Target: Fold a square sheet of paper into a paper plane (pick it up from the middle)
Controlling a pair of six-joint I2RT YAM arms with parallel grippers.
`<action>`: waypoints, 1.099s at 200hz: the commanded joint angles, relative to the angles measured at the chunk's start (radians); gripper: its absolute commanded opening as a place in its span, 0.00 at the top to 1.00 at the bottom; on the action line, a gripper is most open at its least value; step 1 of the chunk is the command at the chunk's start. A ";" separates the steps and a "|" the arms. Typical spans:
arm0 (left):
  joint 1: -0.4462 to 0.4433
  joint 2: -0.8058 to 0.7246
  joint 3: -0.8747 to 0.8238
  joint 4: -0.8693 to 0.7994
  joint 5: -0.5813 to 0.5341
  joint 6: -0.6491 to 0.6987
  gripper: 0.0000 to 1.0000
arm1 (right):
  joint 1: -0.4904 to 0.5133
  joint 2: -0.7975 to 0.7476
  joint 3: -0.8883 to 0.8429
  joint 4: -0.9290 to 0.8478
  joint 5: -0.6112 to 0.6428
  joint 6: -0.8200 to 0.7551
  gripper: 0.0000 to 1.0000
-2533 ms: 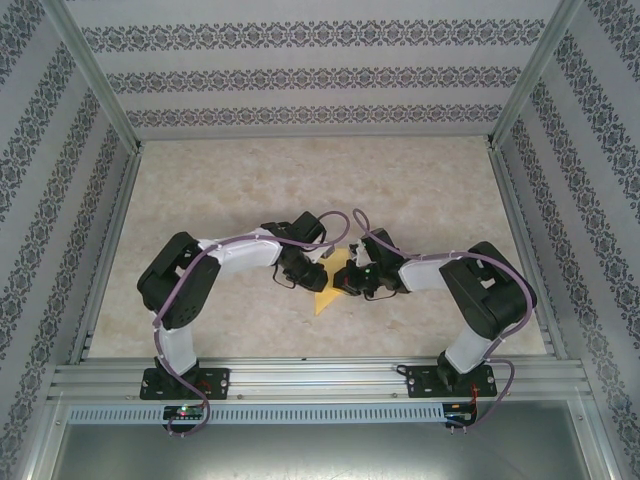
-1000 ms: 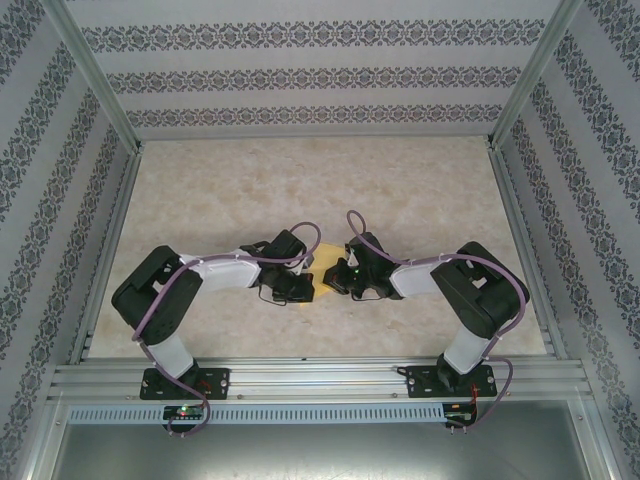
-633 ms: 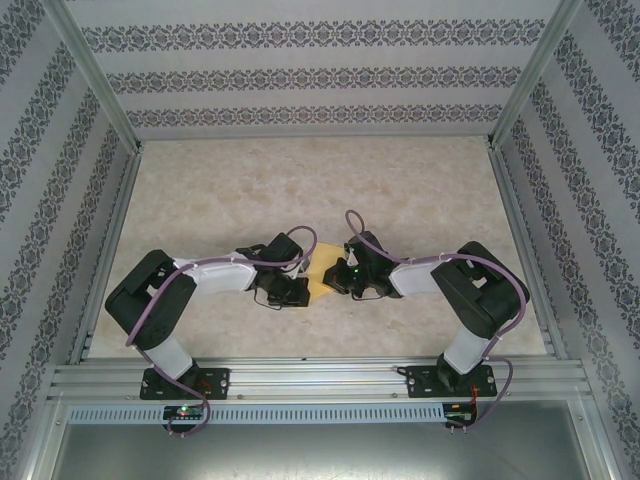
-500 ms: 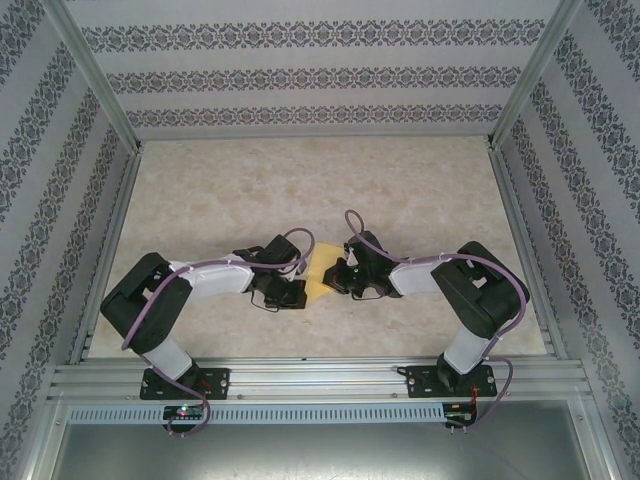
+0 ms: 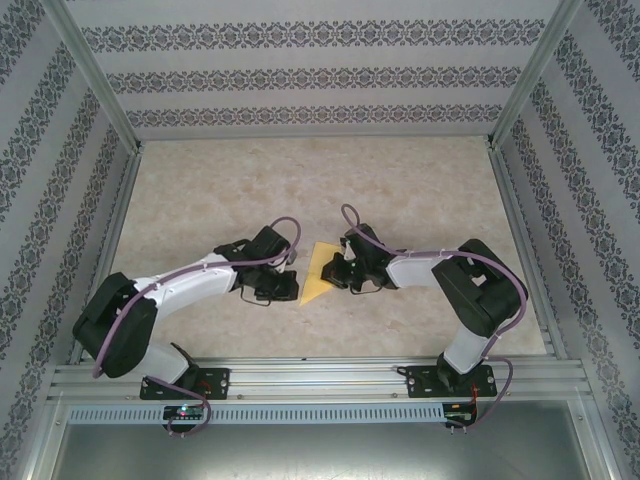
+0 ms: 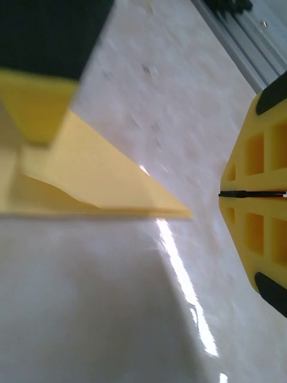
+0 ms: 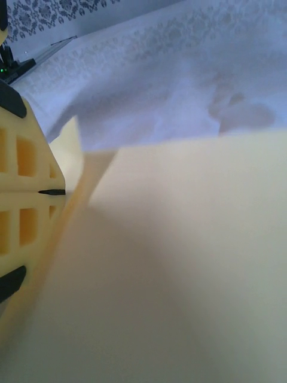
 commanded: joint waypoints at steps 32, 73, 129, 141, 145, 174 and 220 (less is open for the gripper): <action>0.016 0.216 0.191 0.004 -0.037 0.061 0.92 | -0.036 -0.178 -0.018 -0.147 0.095 -0.052 1.00; 0.024 0.321 0.250 -0.013 -0.092 0.098 0.93 | -0.071 -0.332 -0.168 -0.156 0.164 -0.004 0.72; 0.047 0.349 0.258 -0.010 -0.105 0.117 0.93 | -0.062 -0.236 -0.152 -0.050 0.037 0.015 0.65; 0.049 0.353 0.254 -0.007 -0.098 0.119 0.93 | -0.054 -0.205 -0.139 -0.019 0.021 0.019 0.65; 0.051 0.354 0.253 -0.007 -0.098 0.119 0.93 | -0.052 -0.196 -0.135 -0.009 0.016 0.022 0.64; 0.052 0.375 0.256 -0.003 -0.077 0.125 0.93 | -0.039 -0.135 -0.113 0.054 -0.017 0.039 0.64; 0.052 0.383 0.256 -0.012 -0.080 0.131 0.93 | -0.036 -0.097 -0.100 0.106 -0.028 0.049 0.64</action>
